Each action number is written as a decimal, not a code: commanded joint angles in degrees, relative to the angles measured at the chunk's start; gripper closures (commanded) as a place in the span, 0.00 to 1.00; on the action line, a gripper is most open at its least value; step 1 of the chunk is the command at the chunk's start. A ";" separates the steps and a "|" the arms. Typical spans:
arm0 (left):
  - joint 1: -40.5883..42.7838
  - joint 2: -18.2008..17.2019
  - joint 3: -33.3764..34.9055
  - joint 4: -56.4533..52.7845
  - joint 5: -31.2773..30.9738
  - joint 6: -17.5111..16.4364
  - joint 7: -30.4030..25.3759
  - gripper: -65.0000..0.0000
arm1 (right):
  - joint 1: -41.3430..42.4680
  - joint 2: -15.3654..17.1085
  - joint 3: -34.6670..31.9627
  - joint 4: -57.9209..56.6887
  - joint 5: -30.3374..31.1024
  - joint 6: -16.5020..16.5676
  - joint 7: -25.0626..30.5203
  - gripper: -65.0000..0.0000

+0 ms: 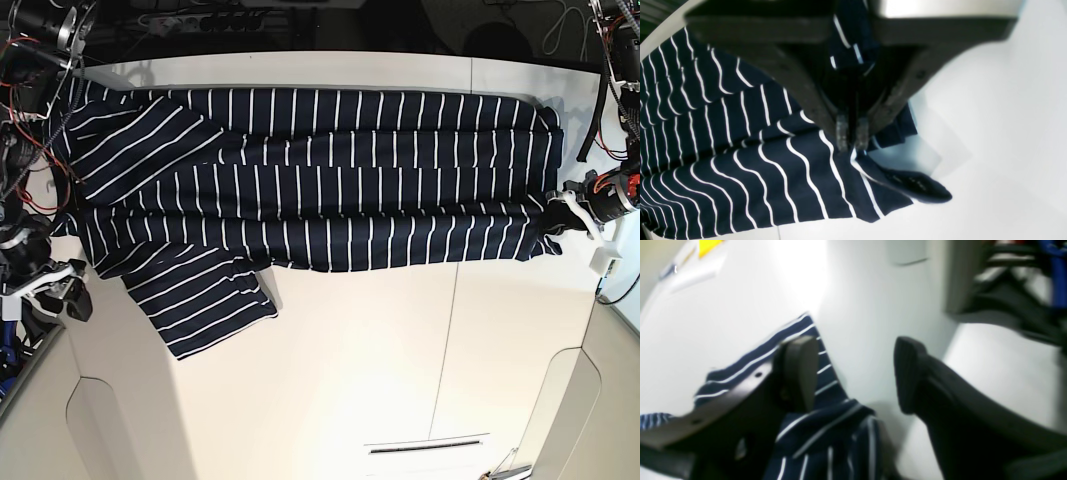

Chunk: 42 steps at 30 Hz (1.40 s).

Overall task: Fold the T-shirt properly
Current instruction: 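Lift the hem with both grippers and fold it toward the collar, then lay the hem over the folded shirt and release both grippers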

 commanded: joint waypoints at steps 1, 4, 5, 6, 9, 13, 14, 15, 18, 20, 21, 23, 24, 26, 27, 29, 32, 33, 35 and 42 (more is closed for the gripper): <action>-0.83 -1.38 -0.59 0.94 -0.79 -0.14 -0.98 1.00 | 2.32 0.94 -1.20 -1.09 -0.66 0.07 2.91 0.45; -0.57 -1.40 -0.59 0.94 -0.76 -0.14 -0.96 1.00 | 4.96 0.94 -5.18 -7.98 -2.47 0.02 6.08 0.45; -0.57 -1.40 -0.59 0.94 -0.76 -0.14 -0.92 1.00 | 5.88 0.92 -6.29 -10.21 -2.49 0.02 6.34 0.45; -0.57 -1.40 -0.59 0.94 -0.76 -0.14 -0.76 1.00 | 6.64 0.90 -7.34 -12.28 -2.49 0.04 6.36 0.45; -0.59 -1.40 -0.59 0.94 -0.79 -0.14 -0.79 1.00 | 8.28 0.09 -9.01 -16.83 -3.87 0.04 6.58 0.45; -0.59 -1.40 -0.59 0.94 -0.81 -0.14 -0.81 1.00 | 8.48 -2.27 -9.03 -18.56 -6.29 0.07 6.58 0.45; -0.59 -1.40 -0.59 0.94 -0.83 -0.14 -0.83 1.00 | 8.39 -2.84 -9.03 -18.56 -6.56 0.07 6.58 0.45; -0.59 -1.40 -0.59 0.94 -0.85 -0.14 -0.83 1.00 | 8.28 -3.43 -9.03 -18.56 -6.58 0.09 6.60 0.45; -0.57 -1.40 -0.59 0.94 -0.81 -0.14 -0.76 1.00 | 8.17 -4.87 -9.05 -18.56 -6.64 0.09 6.58 0.45; -0.57 -1.40 -0.59 0.94 -0.81 -0.14 -0.66 1.00 | 8.17 -5.75 -9.07 -18.56 -7.04 0.09 6.58 0.45; -0.57 -1.40 -0.59 0.94 -0.81 -0.14 -0.59 1.00 | 8.17 -6.12 -9.07 -18.56 -7.04 0.11 6.58 0.45; -0.57 -1.40 -0.59 0.94 -0.81 -0.14 -0.59 1.00 | 8.17 -6.73 -9.07 -18.56 -6.97 0.09 6.56 0.45; -0.57 -1.40 -0.59 0.94 -0.81 -0.14 -0.59 1.00 | 8.17 -7.06 -9.07 -18.56 -6.97 0.09 6.56 0.45; -0.59 -1.40 -0.59 0.94 -0.81 -0.14 -0.59 1.00 | 8.17 -7.63 -9.07 -18.56 -6.99 0.13 6.54 0.50; -0.57 -1.40 -0.59 0.94 -0.81 -0.14 -0.61 1.00 | 8.17 -7.80 -9.07 -18.56 -6.97 0.13 6.54 0.57; -0.59 -1.40 -0.59 0.94 -0.81 -0.14 -0.61 1.00 | 8.17 -7.96 -9.05 -18.56 -6.95 0.13 6.56 0.78; -0.59 -1.40 -0.59 0.94 -0.83 -0.14 -0.61 1.00 | 8.20 -7.93 -9.05 -18.36 -6.71 0.11 6.56 1.00; -0.59 -1.40 -0.59 0.94 -0.83 -0.14 -0.63 1.00 | 8.20 -7.93 -9.05 -18.12 -6.73 0.13 6.47 1.00; -0.63 -1.44 -0.59 0.96 -0.83 -0.14 -0.79 1.00 | 8.20 -7.96 -9.05 -17.40 -6.56 0.13 5.31 1.00; -0.57 -1.90 -1.97 2.29 -1.25 -0.14 0.57 1.00 | 7.45 -7.89 -8.98 -8.41 -0.39 0.63 -6.86 1.00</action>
